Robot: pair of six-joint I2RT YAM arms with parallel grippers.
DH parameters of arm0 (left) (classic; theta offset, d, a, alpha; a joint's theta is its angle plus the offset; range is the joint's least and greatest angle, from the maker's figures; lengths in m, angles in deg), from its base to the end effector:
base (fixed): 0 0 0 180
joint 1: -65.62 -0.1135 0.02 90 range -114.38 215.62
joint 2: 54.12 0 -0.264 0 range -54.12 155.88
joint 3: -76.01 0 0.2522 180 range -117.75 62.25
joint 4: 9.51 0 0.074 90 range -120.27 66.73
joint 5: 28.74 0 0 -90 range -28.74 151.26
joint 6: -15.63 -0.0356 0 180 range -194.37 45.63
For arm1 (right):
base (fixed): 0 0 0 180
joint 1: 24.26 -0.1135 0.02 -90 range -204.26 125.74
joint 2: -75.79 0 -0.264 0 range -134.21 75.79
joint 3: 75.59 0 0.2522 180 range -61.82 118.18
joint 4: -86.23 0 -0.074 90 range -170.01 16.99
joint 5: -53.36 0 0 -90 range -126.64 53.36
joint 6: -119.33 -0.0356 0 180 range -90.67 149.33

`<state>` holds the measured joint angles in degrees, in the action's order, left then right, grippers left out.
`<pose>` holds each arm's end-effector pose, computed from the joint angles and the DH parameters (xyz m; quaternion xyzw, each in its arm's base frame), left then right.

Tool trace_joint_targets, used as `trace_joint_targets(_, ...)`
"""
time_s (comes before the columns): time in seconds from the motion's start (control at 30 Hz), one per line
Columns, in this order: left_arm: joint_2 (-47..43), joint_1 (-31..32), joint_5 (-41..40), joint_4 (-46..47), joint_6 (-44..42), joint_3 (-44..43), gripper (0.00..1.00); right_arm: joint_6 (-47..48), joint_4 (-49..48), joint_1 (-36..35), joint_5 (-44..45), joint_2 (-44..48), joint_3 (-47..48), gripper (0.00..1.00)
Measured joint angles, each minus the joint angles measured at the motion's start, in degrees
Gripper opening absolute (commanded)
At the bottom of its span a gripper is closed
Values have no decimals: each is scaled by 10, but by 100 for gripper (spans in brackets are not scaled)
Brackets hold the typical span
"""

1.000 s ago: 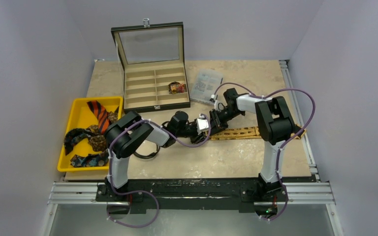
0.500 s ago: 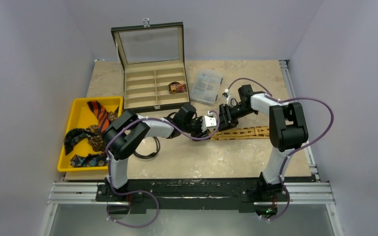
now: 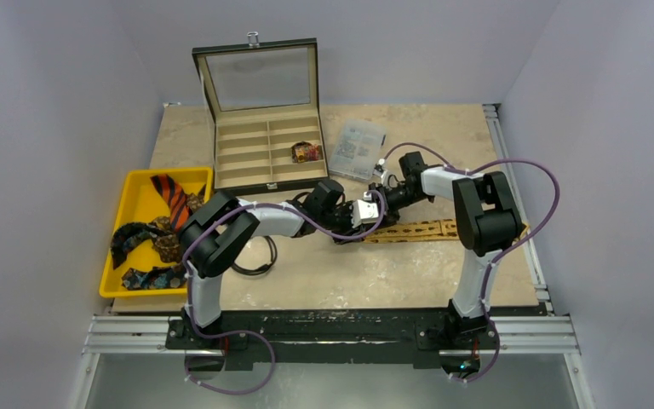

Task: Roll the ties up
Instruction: Roll the tie at the center of the board.

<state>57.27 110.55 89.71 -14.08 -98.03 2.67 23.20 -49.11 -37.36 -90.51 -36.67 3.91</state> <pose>0.2658 -0.2891 0.1326 0.5817 0.6777 -0.2930 0.3412 0.3371 0.1080 0.1275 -0.1026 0.8817 0.4601 0.0196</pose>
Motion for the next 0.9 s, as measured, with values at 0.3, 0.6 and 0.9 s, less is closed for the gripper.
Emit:
trace_joint_targets(0.3, 1, 1, -2, -10, -1, -5, 11, -3, -15, -7, -21, 0, 0, 23)
trace_joint_targets(0.6, 1, 1, -2, -10, -2, -6, 10, 49, 33, 0, -24, -12, 6, 28)
trace_joint_targets(0.9, 2, 1, -2, -11, -2, -7, 35, 42, 35, 0, -32, -12, 6, 0)
